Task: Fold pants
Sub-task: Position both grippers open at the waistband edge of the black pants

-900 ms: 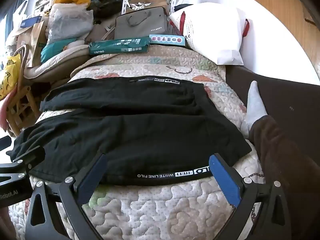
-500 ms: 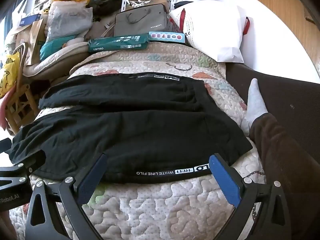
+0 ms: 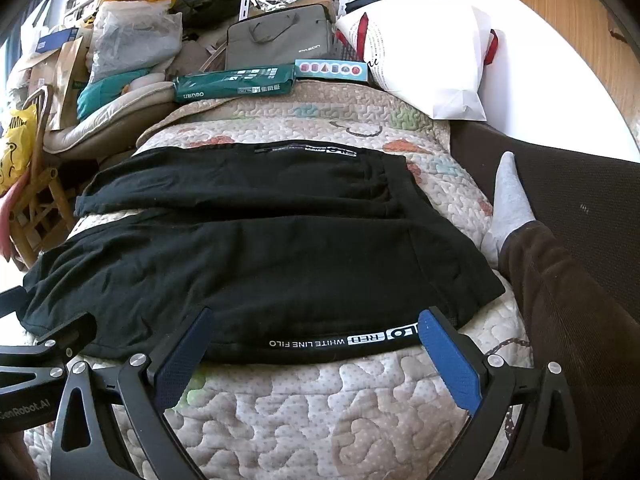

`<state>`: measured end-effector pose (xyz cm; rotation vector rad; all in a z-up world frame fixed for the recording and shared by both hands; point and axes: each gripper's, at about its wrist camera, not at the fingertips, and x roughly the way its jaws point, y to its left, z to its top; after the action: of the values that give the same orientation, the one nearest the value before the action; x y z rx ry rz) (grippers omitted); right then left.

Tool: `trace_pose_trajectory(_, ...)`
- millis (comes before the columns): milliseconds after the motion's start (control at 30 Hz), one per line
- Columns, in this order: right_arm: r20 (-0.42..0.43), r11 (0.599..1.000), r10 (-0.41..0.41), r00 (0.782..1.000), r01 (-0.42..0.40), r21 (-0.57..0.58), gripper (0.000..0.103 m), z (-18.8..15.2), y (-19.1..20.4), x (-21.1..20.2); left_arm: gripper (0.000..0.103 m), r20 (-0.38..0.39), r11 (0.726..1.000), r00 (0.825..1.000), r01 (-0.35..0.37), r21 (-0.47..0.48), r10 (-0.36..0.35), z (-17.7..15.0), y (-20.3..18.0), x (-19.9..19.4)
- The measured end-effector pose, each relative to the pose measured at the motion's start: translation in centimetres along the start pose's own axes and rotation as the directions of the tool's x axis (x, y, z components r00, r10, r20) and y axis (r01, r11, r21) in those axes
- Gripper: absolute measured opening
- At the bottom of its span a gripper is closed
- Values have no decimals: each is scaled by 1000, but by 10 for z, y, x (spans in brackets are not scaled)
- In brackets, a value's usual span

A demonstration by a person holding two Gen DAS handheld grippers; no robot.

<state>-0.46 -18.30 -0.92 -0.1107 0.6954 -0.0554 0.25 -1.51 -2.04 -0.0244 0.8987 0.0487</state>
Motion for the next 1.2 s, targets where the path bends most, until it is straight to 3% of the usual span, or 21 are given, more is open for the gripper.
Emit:
trace_pose_trajectory(700, -8, 1000, -1, 1000, 0, -5, 103, -2, 2, 2, 103, -23, 1000, 1000, -2, -8, 1, -2, 1, 9)
trace_pose_trajectory(1200, -62, 1000, 3, 998, -4, -19, 103, -11, 4, 12, 103, -42, 1000, 999, -21, -11, 20, -2, 4, 21)
